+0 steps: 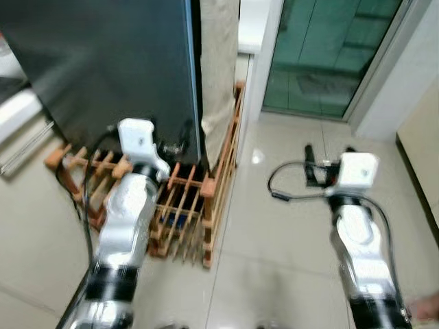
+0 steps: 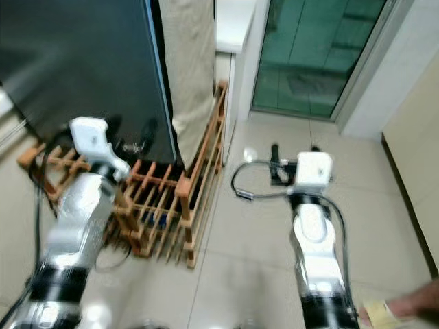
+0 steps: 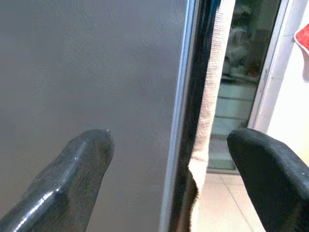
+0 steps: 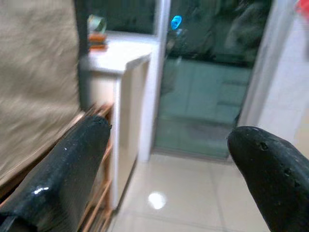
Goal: Restocking fridge
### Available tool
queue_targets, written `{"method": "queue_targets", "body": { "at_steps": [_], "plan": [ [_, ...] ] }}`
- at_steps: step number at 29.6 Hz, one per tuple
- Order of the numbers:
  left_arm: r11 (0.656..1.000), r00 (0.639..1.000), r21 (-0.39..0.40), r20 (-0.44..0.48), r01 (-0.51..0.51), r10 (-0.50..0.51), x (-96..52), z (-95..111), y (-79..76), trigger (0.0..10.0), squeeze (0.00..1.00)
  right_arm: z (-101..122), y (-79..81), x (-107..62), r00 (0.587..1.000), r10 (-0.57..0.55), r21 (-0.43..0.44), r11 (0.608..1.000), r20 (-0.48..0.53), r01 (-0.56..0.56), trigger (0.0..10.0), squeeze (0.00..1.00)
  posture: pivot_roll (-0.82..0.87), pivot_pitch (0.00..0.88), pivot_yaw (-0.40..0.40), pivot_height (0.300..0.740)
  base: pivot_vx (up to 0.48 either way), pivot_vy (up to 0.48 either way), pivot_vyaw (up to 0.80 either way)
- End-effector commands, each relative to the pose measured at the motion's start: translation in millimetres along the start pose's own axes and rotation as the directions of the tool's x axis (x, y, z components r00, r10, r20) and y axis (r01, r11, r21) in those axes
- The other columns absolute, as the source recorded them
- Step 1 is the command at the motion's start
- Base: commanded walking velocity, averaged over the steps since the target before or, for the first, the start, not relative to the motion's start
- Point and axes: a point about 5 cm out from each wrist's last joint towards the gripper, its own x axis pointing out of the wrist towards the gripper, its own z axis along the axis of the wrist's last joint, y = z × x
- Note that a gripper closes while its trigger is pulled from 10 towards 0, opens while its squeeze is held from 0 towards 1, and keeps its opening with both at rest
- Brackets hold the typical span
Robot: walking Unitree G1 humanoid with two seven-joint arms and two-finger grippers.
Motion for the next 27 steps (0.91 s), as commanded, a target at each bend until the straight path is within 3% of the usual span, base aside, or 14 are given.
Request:
{"method": "queue_targets", "body": {
  "at_steps": [1, 3, 4, 5, 6, 11, 14, 16, 17, 19, 27],
  "plan": [
    [0.999, 1.0, 0.03, 0.008, 0.023, -0.023, -11.0, 7.9, 0.1, 10.0, 0.0, 14.1, -6.9, -13.6, 0.999, -0.014, -0.025, 1.0, 0.046, 0.015, 10.0, 0.0, -0.11, 0.0, 0.016, 0.74, 0.0, 0.0, 0.0],
    [0.999, 1.0, 0.045, 0.02, 0.021, -0.022, -30.4, 10.5, 0.7, 10.0, 0.0, 24.7, -13.5, -29.1, 0.994, -0.029, -0.023, 0.999, 0.105, 0.032, 10.0, 0.0, -0.1, 0.0, 0.015, 0.74, 0.0, 0.0, 0.0],
    [0.999, 1.0, 0.045, 0.02, 0.021, -0.022, -30.4, 10.5, 0.7, 10.0, 0.0, 24.7, -13.5, -29.1, 0.994, -0.029, -0.023, 0.999, 0.105, 0.032, 10.0, 0.0, -0.1, 0.0, 0.015, 0.74, 0.0, 0.0, 0.0],
    [1.0, 0.999, 0.026, 0.05, -0.004, 0.003, -42.6, 14.9, -1.4, 10.0, 0.0, 31.7, -19.9, -38.6, 0.988, -0.054, -0.022, 0.998, 0.143, 0.058, 10.0, 0.0, -0.11, 0.0, 0.012, 0.74, 0.0, 0.0, 0.0],
    [1.0, 0.998, 0.023, 0.058, -0.013, 0.012, -44.7, 16.0, -2.5, 10.0, 0.0, 32.9, -21.6, -40.6, 0.987, -0.062, -0.027, 0.997, 0.149, 0.067, 10.0, 0.0, -0.11, 0.0, 0.012, 0.74, 0.0, 0.0, 0.0],
    [0.999, 0.994, -0.006, 0.099, -0.046, 0.046, -34.8, 25.2, -15.3, 10.0, 0.0, 33.5, -22.1, -39.5, 0.987, -0.09, -0.015, 0.996, 0.132, 0.092, 10.0, 0.0, -0.12, 0.0, 0.012, 0.74, 0.0, 0.0, 0.0],
    [0.992, 0.99, -0.044, 0.071, -0.121, 0.124, -27.3, 23.9, -13.7, 10.0, 0.0, 26.5, -25.8, -36.7, 0.984, -0.163, 0.067, 0.985, 0.076, 0.158, 10.0, 0.0, -0.12, 0.0, 0.015, 0.74, 0.0, 0.0, 0.0],
    [0.992, 0.99, -0.044, 0.071, -0.121, 0.124, -27.3, 23.9, -13.7, 10.0, 0.0, 26.5, -25.8, -36.7, 0.984, -0.163, 0.067, 0.985, 0.076, 0.158, 10.0, 0.0, -0.12, 0.0, 0.015, 0.74, 0.0, 0.0, 0.0],
    [0.98, 0.983, -0.099, 0.034, -0.175, 0.179, -22.9, 18.8, -9.0, 10.0, 0.0, 17.7, -30.1, -36.0, 0.979, -0.2, 0.091, 0.976, 0.031, 0.196, 10.0, 0.0, -0.12, 0.0, 0.016, 0.74, 0.0, 0.0, 0.0],
    [0.977, 0.983, -0.111, 0.024, -0.179, 0.183, -20.5, 17.0, -8.2, 10.0, 0.0, 14.8, -31.6, -34.2, 0.978, -0.207, 0.082, 0.976, 0.027, 0.204, 10.0, 0.0, -0.12, 0.0, 0.02, 0.74, 0.0, 0.0, 0.0],
    [0.995, 0.999, -0.095, 0.025, -0.042, 0.044, -14.9, 18.1, -24.8, 10.0, 0.0, 22.7, -17.5, -16.1, 0.992, -0.108, 0.016, 0.994, 0.07, 0.107, 10.0, 0.0, -0.13, 0.0, 0.01, 0.74, 0.0, 0.0, 0.0]
  ]
}}
